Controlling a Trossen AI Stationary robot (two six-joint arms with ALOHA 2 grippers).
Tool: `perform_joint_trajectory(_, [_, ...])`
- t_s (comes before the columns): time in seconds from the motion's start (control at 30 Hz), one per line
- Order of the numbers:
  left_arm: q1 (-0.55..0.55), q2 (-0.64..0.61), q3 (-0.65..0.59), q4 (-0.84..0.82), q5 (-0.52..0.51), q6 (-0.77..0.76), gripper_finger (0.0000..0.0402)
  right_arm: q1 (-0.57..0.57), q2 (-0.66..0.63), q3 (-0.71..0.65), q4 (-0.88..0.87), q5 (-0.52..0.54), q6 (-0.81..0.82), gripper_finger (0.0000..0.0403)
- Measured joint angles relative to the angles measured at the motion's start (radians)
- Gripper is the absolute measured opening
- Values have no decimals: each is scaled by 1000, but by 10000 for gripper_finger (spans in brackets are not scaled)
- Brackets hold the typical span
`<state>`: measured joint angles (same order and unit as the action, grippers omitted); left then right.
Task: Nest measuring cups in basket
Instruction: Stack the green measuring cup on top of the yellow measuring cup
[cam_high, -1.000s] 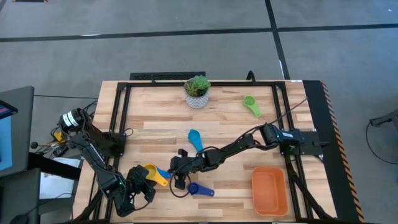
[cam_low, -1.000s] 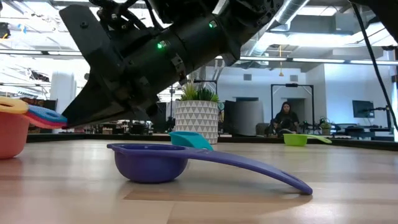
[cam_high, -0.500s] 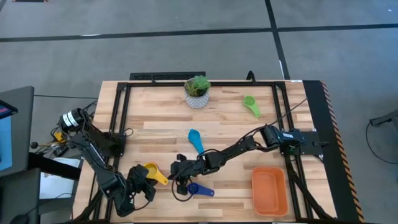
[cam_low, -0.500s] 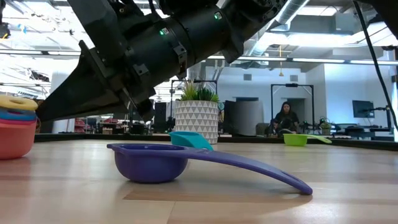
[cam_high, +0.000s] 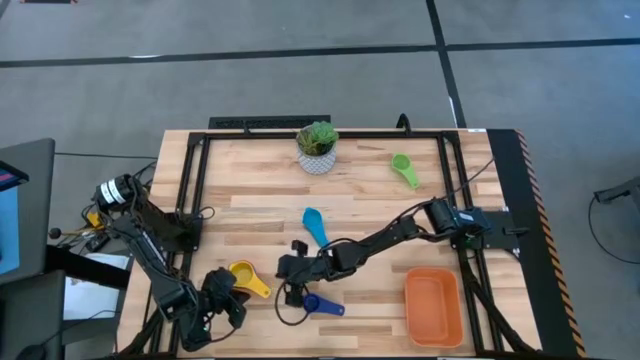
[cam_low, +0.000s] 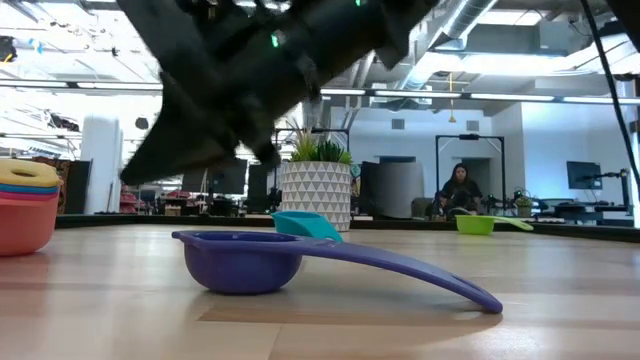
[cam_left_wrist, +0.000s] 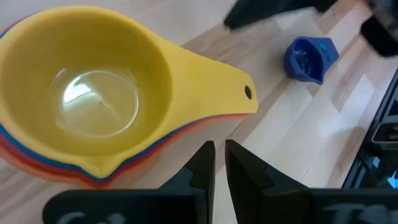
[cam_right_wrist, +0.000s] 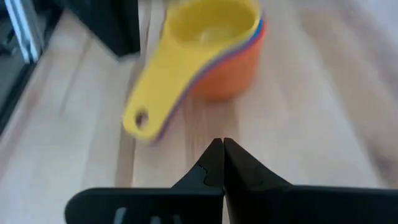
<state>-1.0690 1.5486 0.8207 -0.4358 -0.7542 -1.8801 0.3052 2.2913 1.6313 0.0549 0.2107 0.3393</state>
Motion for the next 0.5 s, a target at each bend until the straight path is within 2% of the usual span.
perform_joint_trajectory(0.1, [-4, 0, 4, -2, -24, 26, 25, 24, -48, -8, -100, 121, -12, 16])
perform_joint_trajectory(0.2, [-4, 0, 25, -2, -59, 84, 25, 48, -94, -35, -128, 202, -31, 19])
perform_joint_trajectory(0.27, [-2, 0, 43, -2, -88, 138, 24, 61, -135, -66, -195, 233, -35, 20])
perform_joint_trajectory(0.5, [33, 0, 103, -43, -153, 303, 24, 45, -294, -273, -202, 288, 17, 11])
